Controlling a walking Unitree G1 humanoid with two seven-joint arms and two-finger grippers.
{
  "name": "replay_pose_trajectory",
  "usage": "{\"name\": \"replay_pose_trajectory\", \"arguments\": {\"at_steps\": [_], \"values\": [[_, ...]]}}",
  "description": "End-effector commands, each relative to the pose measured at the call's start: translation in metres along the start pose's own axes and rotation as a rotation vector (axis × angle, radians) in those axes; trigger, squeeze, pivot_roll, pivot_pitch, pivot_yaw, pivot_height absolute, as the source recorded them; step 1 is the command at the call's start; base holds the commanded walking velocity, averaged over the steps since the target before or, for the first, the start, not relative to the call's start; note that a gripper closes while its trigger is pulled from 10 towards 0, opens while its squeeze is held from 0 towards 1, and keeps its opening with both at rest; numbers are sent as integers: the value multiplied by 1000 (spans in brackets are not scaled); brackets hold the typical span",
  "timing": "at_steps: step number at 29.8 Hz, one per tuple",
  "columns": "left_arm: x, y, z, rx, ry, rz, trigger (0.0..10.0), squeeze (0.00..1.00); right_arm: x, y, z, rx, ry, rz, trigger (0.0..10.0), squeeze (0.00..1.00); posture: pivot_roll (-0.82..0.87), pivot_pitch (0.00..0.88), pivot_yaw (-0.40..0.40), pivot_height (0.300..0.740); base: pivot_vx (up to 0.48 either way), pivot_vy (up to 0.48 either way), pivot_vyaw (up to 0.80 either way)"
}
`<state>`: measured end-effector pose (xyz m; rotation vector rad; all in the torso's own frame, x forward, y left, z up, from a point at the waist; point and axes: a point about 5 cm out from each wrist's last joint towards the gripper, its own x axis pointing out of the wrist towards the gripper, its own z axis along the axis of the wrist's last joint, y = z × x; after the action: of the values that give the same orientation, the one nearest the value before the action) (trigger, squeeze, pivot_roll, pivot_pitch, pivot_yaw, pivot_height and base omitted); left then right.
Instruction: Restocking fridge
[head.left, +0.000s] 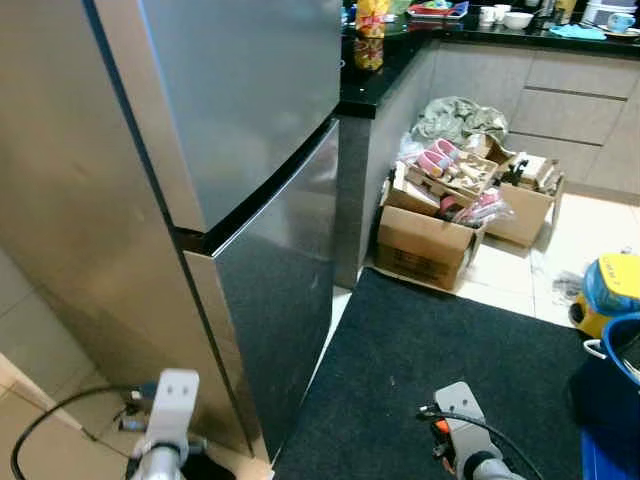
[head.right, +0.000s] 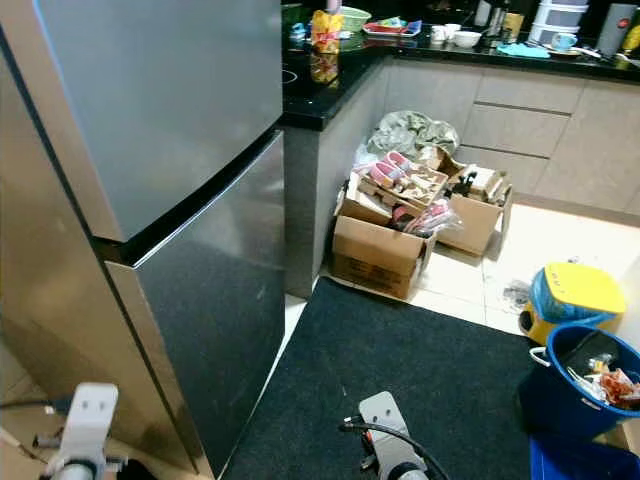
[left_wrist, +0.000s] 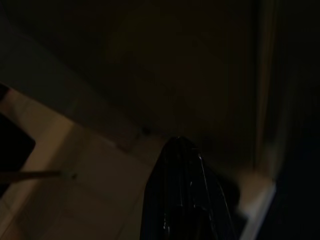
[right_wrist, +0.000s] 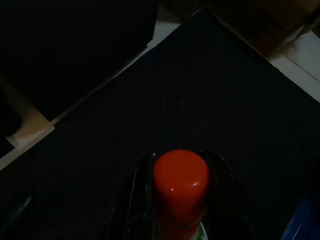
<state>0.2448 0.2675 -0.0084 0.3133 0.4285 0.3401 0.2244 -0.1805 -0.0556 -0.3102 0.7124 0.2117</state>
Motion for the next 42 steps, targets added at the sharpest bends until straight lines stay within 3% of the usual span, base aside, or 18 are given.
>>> {"name": "replay_pose_trajectory", "arguments": {"at_steps": [1, 2, 3, 5, 10, 17, 19, 20, 22, 31, 32, 34, 42], "values": [[2, 7, 3, -28, -10, 6, 8039, 0, -3, -5, -7, 9, 11, -20, 10000, 0, -18, 11, -25, 740, 0, 0, 0], [7, 5, 12, -72, -30, -38, 8039, 0, -4, -6, -10, 18, 16, -28, 10000, 0, -21, 9, -20, 740, 0, 0, 0], [11, 0, 22, -85, -58, -99, 0, 0, -5, -7, -13, 25, 19, -37, 10000, 0, -33, 7, -6, 740, 0, 0, 0], [17, 0, 37, -112, -96, -138, 0, 0, -7, -7, -17, 43, 23, -52, 10000, 0, -50, 6, 11, 740, 0, 0, 0], [22, 11, 48, -131, -122, -64, 0, 0, -9, -9, -21, 61, 26, -70, 10000, 0, -61, 11, 18, 740, 0, 0, 0], [29, 32, 69, -143, -199, 130, 0, 0, -11, -11, -23, 60, 29, -75, 10000, 0, -65, 16, 14, 740, 0, 0, 0], [31, 31, 75, -182, -208, 111, 9176, 0, -11, -12, -23, 60, 27, -76, 10000, 0, -64, 18, 13, 740, 0, 0, 0], [32, 29, 78, -194, -215, 88, 10000, 0, -11, -12, -22, 60, 26, -77, 10000, 0, -62, 21, 12, 740, 0, 0, 0], [33, 23, 84, -201, -234, 33, 10000, 0, -11, -12, -22, 59, 25, -78, 10000, 0, -62, 21, 12, 740, 0, 0, 0], [33, 23, 84, -201, -234, 33, 10000, 0, -11, -12, -22, 59, 25, -78, 10000, 0, -62, 21, 12, 740, 0, 0, 0], [35, 8, 102, -238, -298, -87, 10000, 0, -11, -15, -23, 59, 23, -86, 10000, 0, -79, 42, 15, 740, 0, 0, 0], [36, -2, 119, -269, -342, -174, 10000, 0, -12, -18, -24, 59, 22, -95, 10000, 0, -80, 44, 15, 740, 0, 0, 0], [38, -8, 127, -232, -348, -293, 10000, 0, -14, -20, -26, 60, 26, -103, 10000, 0, -85, 48, 22, 740, 0, 0, 0]]}}
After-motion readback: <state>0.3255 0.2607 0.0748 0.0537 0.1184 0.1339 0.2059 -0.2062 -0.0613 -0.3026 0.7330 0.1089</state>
